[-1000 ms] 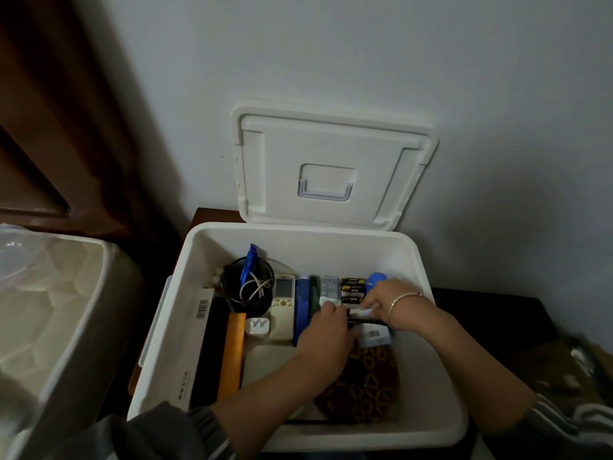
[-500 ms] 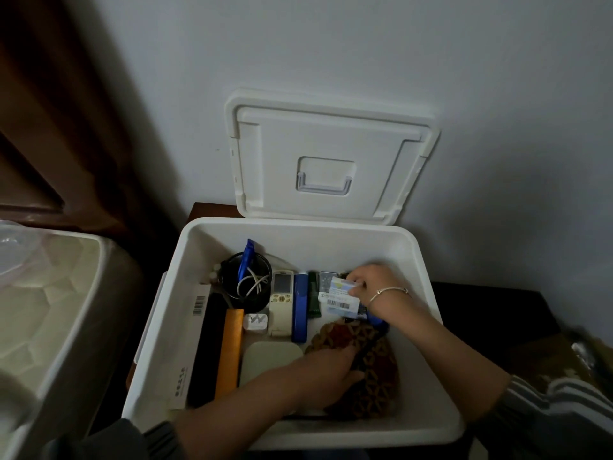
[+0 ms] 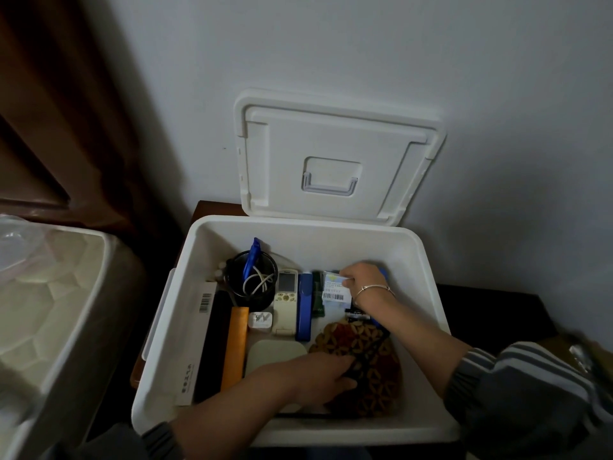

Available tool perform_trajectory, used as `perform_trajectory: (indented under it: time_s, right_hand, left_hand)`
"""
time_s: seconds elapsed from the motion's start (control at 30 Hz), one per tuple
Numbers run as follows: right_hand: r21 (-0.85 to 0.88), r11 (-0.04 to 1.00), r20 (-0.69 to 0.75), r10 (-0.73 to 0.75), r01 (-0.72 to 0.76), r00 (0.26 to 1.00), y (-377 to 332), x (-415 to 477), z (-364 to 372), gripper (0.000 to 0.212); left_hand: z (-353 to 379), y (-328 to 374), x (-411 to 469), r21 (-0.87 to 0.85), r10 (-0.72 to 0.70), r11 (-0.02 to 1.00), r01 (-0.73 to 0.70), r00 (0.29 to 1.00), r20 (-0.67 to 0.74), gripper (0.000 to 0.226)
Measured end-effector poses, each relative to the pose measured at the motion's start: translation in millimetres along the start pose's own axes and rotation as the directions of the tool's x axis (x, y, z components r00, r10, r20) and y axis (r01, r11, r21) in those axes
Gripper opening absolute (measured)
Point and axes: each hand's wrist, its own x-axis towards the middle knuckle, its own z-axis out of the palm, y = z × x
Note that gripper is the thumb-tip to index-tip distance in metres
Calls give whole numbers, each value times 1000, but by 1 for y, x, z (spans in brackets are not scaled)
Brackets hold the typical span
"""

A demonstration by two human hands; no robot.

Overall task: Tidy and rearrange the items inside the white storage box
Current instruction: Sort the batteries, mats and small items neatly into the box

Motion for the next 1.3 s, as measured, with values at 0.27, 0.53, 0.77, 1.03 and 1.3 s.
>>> perform_trajectory:
  time_s: [0.27, 0.53, 0.77, 1.03, 1.3]
  right_hand:
    - [84, 996, -260, 10, 13, 966, 1, 10, 17, 26]
    - [-40, 996, -353, -90, 82, 931, 1, 4, 16, 31]
    - [-357, 915, -45, -220, 190, 974, 1, -8, 12, 66]
    - [-322, 923, -72, -247, 212, 966, 6, -1, 20, 65]
    - [-396, 898, -116, -254, 189, 960, 6, -3, 23, 58]
  left_hand:
    - [-2, -9, 0, -17, -3, 1000, 2, 998, -61, 31]
    - [-5, -14, 3, -21, -20, 1000, 19, 996, -89, 29]
    - [-8, -14, 2, 7, -57, 998, 58, 993, -101, 32]
    - [-7, -18, 4, -9, -50, 999, 49, 991, -123, 30]
    - [-8, -26, 9, 35, -7, 999, 14, 979, -206, 27]
